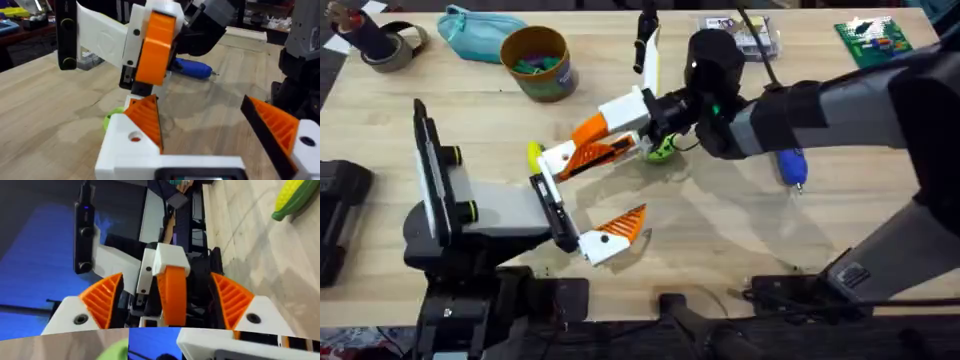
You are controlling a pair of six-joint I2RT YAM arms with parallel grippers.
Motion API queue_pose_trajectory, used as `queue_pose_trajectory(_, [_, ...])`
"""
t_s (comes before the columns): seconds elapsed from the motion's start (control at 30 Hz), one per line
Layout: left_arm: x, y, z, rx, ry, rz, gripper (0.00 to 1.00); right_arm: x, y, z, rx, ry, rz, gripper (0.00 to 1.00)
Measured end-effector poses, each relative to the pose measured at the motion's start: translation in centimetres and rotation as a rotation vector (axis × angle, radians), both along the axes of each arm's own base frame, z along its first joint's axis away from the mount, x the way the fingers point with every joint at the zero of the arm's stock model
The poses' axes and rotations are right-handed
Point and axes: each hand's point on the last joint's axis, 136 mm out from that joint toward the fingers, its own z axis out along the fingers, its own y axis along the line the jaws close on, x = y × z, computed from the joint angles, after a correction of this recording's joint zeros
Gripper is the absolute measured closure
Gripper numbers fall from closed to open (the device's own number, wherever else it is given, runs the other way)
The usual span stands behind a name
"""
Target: Pick up the gripper from the table and insert it into the empty holder that is missing its gripper. Then pick up a screw, insert it into the mounting hole, and use the screwdriver to tighten it. Finally, clean up the table by picking up the vegetable and placing it into the bucket.
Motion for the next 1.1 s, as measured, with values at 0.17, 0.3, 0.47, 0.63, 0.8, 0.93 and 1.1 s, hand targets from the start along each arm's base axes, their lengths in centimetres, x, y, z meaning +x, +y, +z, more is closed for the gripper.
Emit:
queue_pose_trajectory(0.17, [0.0,0.0,0.0,0.0,0.0,0.0,0.014,1.2,-1.0,0.1,0.003,-0.003,-0.026,0.007])
queue_pose_trajectory(0.3, [0.0,0.0,0.0,0.0,0.0,0.0,0.014,1.4,-1.3,0.4,0.028,-0.041,-0.04,0.007])
queue_pose_trajectory(0.47, [0.0,0.0,0.0,0.0,0.0,0.0,0.014,0.1,-2.7,-0.8,0.038,-0.048,-0.084,0.007])
queue_pose_trajectory(0.63, [0.0,0.0,0.0,0.0,0.001,-0.001,0.015,-0.1,-3.5,-1.6,0.034,-0.024,-0.143,0.007])
queue_pose_trajectory(0.8, [-0.1,0.0,0.0,-0.001,0.001,-0.004,0.015,-0.7,-2.7,-1.5,0.037,-0.018,-0.148,0.007])
queue_pose_trajectory(0.93, [-0.1,0.0,0.0,-0.001,0.001,-0.004,0.014,-1.0,-2.1,-1.4,0.037,-0.006,-0.146,0.013])
queue_pose_trajectory(1.1, [-0.1,0.0,0.0,-0.001,0.001,-0.004,0.015,-0.7,-2.1,-1.2,0.034,0.019,-0.165,0.092])
